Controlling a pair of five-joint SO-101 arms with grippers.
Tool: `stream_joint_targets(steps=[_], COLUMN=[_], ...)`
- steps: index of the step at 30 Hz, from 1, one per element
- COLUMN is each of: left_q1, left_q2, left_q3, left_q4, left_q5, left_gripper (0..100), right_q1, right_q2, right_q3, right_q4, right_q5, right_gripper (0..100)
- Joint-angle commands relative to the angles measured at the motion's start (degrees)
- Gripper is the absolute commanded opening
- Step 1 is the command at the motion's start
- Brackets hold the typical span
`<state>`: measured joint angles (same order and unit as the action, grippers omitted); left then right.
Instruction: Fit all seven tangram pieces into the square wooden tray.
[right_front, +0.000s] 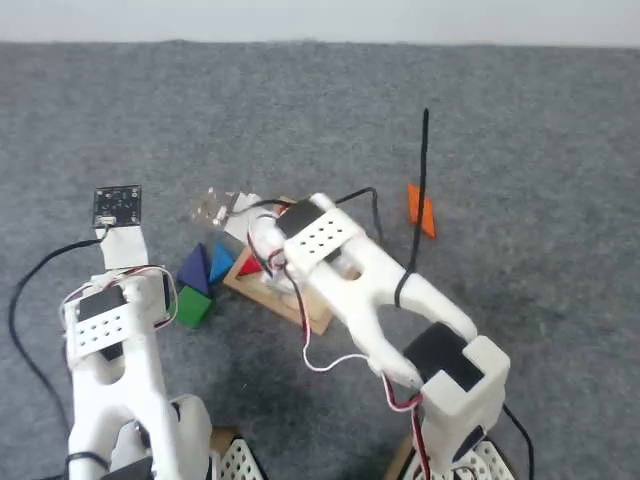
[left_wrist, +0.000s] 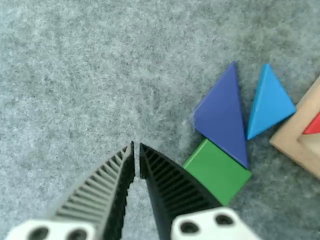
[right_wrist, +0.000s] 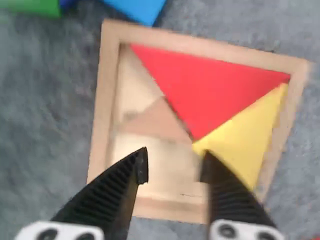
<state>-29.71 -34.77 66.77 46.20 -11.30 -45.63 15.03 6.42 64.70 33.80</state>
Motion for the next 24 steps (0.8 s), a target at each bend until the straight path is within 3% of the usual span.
stream_joint_targets(steps=[1, 7, 19, 24], left_q1=[-0.5, -0.5, -0.5, -0.5], left_q2=[-1.7, -1.7, -1.7, -1.7], left_q3=[-2.1, -2.1, -2.1, -2.1], left_q4=[-1.2, -1.3, -1.3, -1.3], left_q5=[0.4, 0.4, 0.4, 0.4], left_gripper=[1, 1, 1, 1], right_q1=[-0.6, -2.1, -2.2, -2.2], right_q2=[-3.7, -3.7, -3.6, -5.1], right_q3=[1.5, 5.3, 5.9, 5.5], right_q4=[1.1, 0.5, -6.1, -3.2], right_q5=[11.8, 18.4, 21.1, 21.5], right_gripper=[22.4, 20.1, 19.9, 19.8])
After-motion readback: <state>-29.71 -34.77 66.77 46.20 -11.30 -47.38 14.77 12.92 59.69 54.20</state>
